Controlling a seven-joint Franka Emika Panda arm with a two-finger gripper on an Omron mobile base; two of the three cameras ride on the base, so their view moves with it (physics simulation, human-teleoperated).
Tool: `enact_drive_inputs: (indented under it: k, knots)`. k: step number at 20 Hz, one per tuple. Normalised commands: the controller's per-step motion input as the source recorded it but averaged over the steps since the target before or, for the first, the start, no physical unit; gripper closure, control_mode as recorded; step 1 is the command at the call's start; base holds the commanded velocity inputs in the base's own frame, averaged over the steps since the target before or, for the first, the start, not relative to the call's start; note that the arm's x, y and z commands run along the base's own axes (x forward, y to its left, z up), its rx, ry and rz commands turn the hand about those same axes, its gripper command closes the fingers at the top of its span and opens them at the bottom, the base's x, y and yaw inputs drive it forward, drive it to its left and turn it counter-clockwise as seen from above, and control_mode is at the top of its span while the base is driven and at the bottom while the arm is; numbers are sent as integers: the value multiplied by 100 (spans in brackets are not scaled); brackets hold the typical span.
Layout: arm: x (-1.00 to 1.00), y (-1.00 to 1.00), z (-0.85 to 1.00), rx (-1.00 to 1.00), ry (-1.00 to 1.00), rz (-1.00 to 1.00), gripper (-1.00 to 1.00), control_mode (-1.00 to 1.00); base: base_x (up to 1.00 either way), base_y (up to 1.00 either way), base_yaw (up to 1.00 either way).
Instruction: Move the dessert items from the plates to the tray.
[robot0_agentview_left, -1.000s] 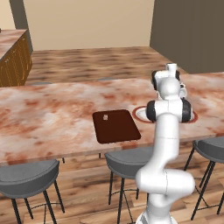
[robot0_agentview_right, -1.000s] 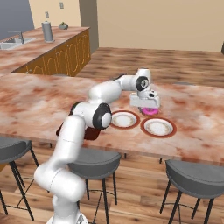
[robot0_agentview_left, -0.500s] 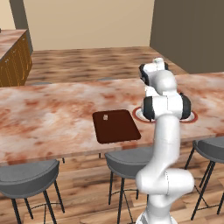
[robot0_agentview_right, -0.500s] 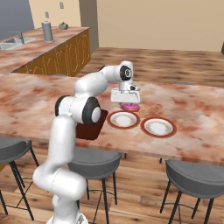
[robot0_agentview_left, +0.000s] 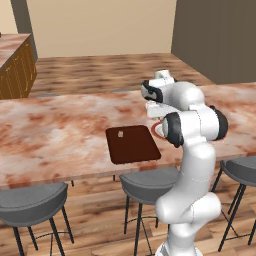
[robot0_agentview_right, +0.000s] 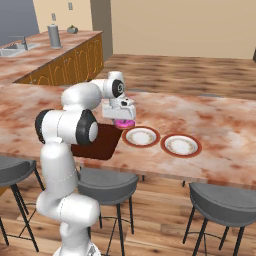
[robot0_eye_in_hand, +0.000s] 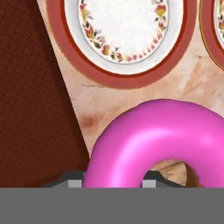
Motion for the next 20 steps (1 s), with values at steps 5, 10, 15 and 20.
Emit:
enact_drive_inputs:
  k: [5,10,15,20]
  knots:
    - [-6,60,0,0,-26,5,100,-100,0,0,0]
    - [43,5,0,0,-3,12,100,-100,0,0,0]
    - [16,36,0,0,7,27,100,-100,0,0,0]
    - [13,60,-2,0,14,40,100,-100,0,0,0]
